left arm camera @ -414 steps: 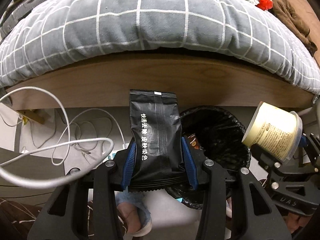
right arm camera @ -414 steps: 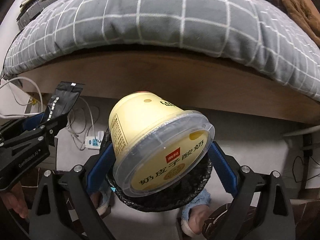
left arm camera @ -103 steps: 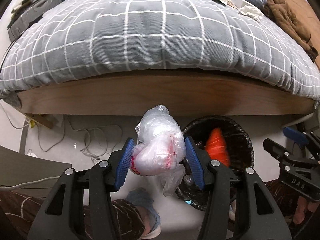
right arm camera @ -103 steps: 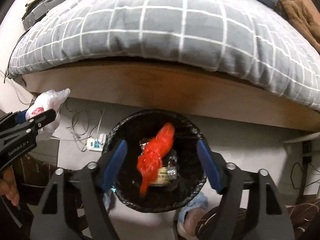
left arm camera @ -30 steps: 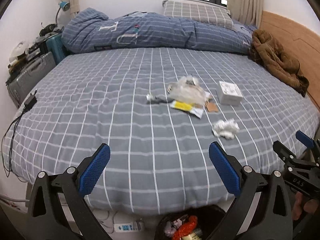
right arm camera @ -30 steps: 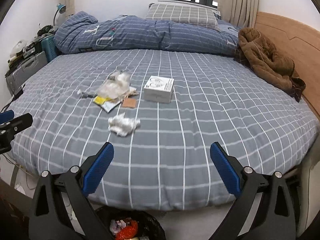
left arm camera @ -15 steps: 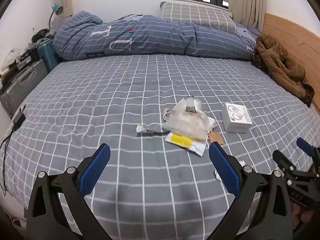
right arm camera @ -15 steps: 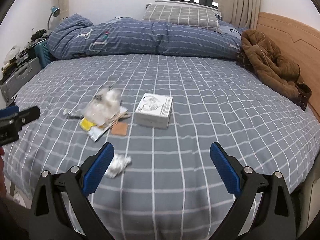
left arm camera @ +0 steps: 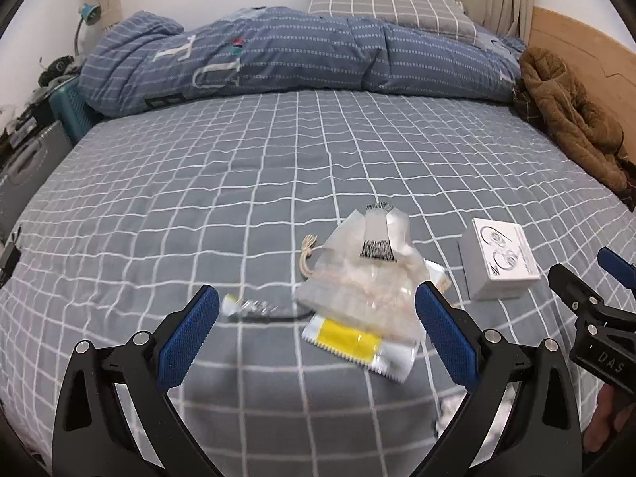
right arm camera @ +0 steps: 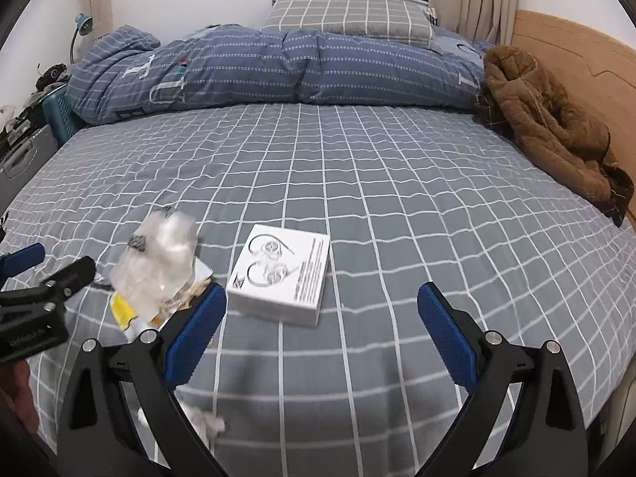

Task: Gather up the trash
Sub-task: 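Grasp the white plastic wrapper with the left tool while the right tool grasps the white earphone box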

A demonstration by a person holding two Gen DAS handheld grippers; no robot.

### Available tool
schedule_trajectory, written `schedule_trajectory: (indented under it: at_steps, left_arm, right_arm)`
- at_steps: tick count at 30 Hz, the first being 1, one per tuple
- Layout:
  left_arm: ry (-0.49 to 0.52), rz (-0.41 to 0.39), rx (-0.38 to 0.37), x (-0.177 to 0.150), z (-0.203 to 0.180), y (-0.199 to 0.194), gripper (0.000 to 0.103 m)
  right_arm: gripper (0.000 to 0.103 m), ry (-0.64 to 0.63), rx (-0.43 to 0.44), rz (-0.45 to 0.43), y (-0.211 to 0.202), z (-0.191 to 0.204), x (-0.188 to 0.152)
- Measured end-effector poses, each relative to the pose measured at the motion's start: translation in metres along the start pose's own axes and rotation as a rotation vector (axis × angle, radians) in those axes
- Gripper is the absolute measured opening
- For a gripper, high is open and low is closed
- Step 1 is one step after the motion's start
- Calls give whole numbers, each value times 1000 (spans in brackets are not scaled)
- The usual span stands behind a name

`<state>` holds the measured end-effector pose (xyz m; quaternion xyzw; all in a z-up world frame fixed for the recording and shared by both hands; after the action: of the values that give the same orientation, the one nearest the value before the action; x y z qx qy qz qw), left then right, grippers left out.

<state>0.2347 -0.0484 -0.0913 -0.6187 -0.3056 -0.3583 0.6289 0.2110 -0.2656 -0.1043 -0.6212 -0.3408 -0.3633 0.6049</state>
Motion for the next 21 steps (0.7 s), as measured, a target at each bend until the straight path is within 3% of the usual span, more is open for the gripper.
schedule_trajectory:
  at_steps: [15, 21]
  left_arm:
    - [7, 59, -28, -4, -25, 68, 94]
    - [-3, 112, -85, -11, -33, 83, 52]
  right_arm:
    - [93, 34, -9, 49, 48, -11, 3]
    - [93, 22, -1, 55, 52, -7, 2]
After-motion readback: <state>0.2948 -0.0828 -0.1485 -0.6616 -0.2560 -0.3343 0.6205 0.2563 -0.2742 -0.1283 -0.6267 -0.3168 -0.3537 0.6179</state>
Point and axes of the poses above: each gripper's, at about its wrist camera, not at the fingertips, and y roughly the way its jaws point, z to its left, x to its top, the point moved 4 cm from there along y, roughly the way its jaws point, and after that the axes turned 14 degrees about -z, right-handed, at the moved point
